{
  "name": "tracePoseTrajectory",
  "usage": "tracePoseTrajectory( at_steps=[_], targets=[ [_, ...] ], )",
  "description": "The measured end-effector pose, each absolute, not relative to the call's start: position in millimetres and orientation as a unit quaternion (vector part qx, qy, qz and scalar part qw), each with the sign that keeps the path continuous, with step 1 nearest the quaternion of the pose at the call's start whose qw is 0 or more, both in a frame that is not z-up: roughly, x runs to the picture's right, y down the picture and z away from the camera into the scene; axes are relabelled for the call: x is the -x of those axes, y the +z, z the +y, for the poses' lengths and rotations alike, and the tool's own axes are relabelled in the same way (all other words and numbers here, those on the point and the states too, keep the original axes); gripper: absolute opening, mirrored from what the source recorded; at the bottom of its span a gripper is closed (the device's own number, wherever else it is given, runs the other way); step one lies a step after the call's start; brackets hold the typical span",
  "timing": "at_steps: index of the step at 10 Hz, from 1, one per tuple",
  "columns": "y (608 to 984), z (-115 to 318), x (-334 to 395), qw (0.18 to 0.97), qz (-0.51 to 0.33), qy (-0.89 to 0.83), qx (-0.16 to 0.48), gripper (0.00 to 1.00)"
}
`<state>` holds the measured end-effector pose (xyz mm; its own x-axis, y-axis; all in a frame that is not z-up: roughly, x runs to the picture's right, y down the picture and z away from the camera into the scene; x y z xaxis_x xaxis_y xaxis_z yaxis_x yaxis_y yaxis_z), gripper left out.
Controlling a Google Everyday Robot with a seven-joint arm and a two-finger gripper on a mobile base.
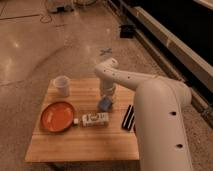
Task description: Wipe the white sponge on the table
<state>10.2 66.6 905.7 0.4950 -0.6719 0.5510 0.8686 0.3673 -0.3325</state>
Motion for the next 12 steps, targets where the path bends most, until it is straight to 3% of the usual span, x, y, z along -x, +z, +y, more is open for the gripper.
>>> tracePoseTrajectory(
  at_steps=[4,12],
  targets=[
    [923.9,81.8,-10.1,0.814,-0.164,-0.472,0.296,0.29],
    [914.7,72.9,-23.6,0.814,-0.165,-0.474,0.293,0.29]
  ],
)
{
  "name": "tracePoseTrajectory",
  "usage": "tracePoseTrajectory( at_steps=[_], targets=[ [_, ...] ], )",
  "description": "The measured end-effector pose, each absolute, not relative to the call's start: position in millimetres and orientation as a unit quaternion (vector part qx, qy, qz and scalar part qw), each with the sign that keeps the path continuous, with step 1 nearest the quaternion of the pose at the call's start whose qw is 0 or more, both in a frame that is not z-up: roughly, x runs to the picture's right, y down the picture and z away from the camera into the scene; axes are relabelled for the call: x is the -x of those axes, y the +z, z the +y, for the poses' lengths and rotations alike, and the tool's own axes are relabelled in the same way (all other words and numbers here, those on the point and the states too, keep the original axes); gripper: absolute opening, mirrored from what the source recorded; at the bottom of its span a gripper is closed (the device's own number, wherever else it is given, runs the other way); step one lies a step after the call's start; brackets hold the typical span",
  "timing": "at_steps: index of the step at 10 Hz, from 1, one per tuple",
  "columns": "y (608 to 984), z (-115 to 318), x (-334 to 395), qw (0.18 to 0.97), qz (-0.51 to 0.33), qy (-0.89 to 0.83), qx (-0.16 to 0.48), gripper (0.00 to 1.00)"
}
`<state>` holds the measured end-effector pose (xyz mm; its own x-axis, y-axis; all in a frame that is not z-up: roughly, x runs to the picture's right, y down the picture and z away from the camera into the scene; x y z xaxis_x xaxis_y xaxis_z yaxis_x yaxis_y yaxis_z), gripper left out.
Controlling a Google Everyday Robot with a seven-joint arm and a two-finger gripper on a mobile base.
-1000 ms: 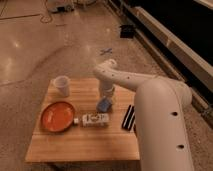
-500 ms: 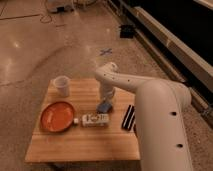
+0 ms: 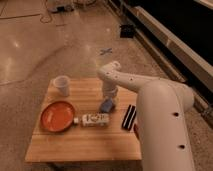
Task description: Wipe the white sponge on the table
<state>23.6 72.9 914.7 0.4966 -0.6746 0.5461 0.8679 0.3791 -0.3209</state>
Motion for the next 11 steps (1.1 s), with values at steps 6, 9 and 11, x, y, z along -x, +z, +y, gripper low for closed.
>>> tracePoseTrajectory(
  at_steps=[6,9,11],
  targets=[
    [915.0,74.8,-35.6,0.811,-0.164,-0.479,0.293,0.28],
    [921.2,74.2,-53.8,0.803,-0.167,-0.489,0.297,0.28],
    [921.9,73.2,-59.9,0.804,-0.166,-0.489,0.293,0.28]
  ],
)
